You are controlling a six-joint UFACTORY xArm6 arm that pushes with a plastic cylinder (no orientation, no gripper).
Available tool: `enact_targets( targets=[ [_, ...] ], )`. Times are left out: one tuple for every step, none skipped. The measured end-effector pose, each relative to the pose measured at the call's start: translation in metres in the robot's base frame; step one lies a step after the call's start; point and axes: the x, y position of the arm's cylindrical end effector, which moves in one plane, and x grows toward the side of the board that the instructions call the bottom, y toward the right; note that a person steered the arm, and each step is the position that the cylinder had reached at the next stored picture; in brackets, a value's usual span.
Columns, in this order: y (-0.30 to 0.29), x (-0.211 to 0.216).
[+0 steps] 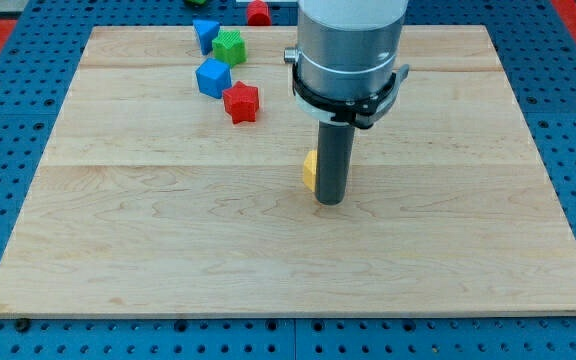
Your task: Slide the blue cube to the top center of the board
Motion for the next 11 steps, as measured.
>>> enact_targets(
  targets=[
    [-0.021,0.032],
    [-0.124,0.038],
    [-0.176,0.007],
    [-0.177,-0.067],
    [-0.175,-0.155],
    [-0.173,-0.181],
    [-0.093,-0.211],
    [-0.072,-0.23],
    [-0.057,-0.238],
    [0.009,-0.238],
    [0.058,-0.233]
  ],
)
